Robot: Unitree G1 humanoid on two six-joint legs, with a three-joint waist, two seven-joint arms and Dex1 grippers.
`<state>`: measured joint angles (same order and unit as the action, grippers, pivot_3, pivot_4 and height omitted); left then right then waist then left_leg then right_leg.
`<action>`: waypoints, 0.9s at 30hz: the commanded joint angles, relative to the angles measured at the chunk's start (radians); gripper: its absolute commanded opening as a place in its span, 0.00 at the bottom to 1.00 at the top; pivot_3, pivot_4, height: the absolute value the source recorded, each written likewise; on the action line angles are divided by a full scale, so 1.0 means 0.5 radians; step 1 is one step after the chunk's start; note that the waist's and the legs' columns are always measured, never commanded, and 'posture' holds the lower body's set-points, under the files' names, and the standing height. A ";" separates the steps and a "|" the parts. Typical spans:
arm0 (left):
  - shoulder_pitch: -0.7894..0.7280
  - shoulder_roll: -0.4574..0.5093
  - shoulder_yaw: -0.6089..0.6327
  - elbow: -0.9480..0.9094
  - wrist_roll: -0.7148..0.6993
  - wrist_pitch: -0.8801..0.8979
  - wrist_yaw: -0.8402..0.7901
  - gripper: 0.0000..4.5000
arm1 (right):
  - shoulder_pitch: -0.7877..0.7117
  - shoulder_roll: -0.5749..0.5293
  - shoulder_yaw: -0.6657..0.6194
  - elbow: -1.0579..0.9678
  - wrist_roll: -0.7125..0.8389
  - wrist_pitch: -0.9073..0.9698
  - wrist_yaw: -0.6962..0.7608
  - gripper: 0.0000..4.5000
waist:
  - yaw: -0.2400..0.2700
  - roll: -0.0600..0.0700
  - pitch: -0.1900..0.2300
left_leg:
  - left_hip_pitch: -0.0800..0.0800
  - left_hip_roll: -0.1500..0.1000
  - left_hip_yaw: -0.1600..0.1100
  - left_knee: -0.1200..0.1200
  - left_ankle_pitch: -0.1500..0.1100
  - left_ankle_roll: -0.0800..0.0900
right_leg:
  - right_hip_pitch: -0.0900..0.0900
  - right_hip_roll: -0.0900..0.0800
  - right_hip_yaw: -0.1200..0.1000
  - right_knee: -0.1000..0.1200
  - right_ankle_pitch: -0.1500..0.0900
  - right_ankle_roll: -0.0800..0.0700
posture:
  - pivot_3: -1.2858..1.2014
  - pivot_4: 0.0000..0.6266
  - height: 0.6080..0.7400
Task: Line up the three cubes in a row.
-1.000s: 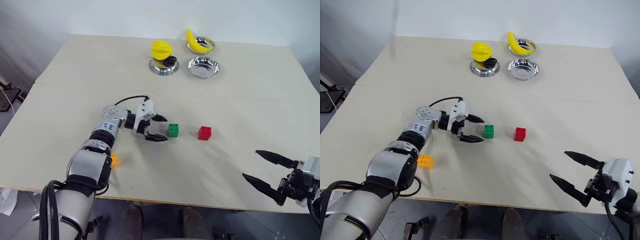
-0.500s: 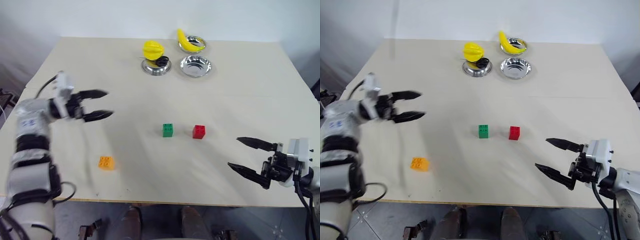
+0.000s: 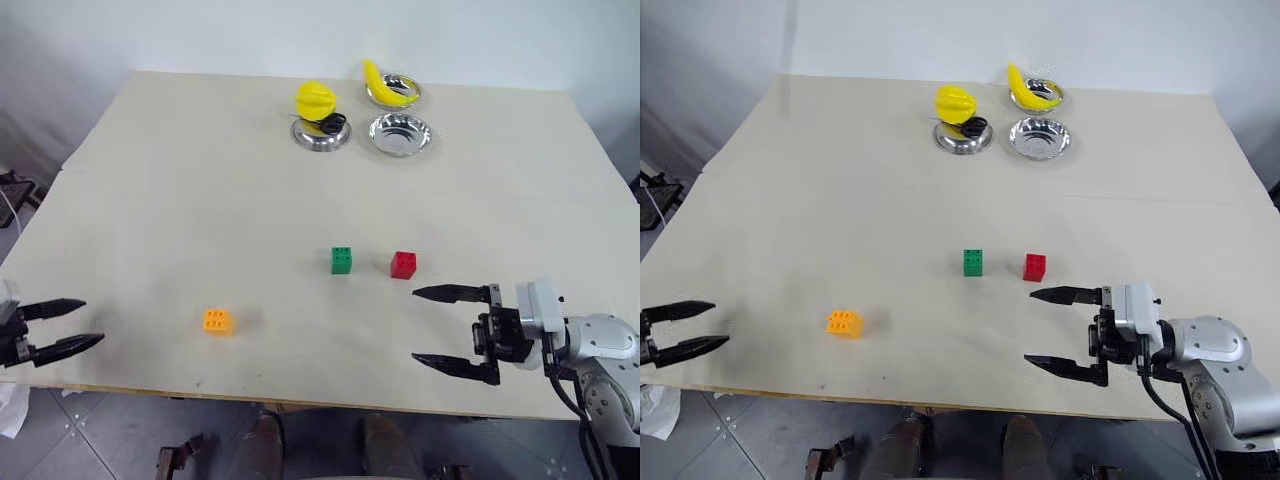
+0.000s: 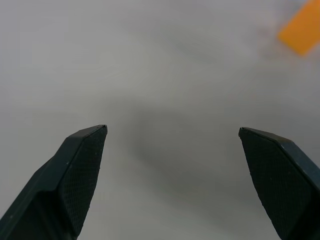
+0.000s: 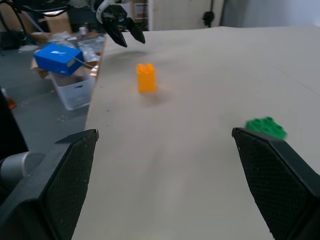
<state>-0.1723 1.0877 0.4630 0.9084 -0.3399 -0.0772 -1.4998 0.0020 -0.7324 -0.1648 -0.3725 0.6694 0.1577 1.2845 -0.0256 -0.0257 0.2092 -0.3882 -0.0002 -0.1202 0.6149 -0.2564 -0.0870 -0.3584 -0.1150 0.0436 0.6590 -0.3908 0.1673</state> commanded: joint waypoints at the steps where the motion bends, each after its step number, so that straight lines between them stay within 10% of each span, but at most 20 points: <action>1: 0.182 0.057 0.125 -0.200 -0.105 -0.052 -0.082 1.00 | -0.023 0.016 -0.016 -0.031 0.028 -0.032 0.003 1.00 | -0.005 -0.001 -0.001 | 0.000 0.000 0.000 0.000 0.000 0.001 | 0.000 0.000 0.000 0.000 0.000 0.000 | 0.52 0.24 1.00; 10: 0.193 -0.286 -0.258 -1.348 -0.354 0.281 -0.044 1.00 | 0.094 -0.088 -0.102 0.123 -0.021 -0.064 0.107 1.00 | 0.034 0.001 -0.001 | 0.000 0.000 0.001 0.000 -0.001 0.002 | 0.002 0.000 0.001 -0.003 0.000 -0.001 | 0.52 0.24 1.00; 22: -0.219 -0.672 -0.679 -1.010 -0.072 -0.105 0.023 1.00 | 0.173 -0.086 -0.161 0.029 0.005 -0.009 0.024 1.00 | -0.009 0.001 -0.001 | 0.001 0.000 0.003 0.002 0.001 -0.001 | 0.001 0.001 0.001 -0.003 0.000 -0.001 | 0.52 0.24 1.00; 27: -0.243 -0.670 -0.699 -0.903 -0.043 -0.247 -0.012 0.75 | 0.217 -0.095 -0.199 0.009 0.001 -0.009 -0.011 1.00 | -0.004 0.001 -0.001 | 0.001 0.000 0.003 0.002 0.002 -0.003 | 0.002 0.001 0.001 -0.003 0.000 -0.001 | 0.52 0.24 1.00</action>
<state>-0.2849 0.7400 0.1003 0.4399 -0.3621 -0.1824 -1.4931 0.1045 -0.7732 -0.2278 -0.3400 0.6504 0.1562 1.2881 -0.0275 -0.0250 0.2085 -0.3877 0.0000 -0.1189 0.6160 -0.2557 -0.0883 -0.3576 -0.1147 0.0440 0.6574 -0.3906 0.1667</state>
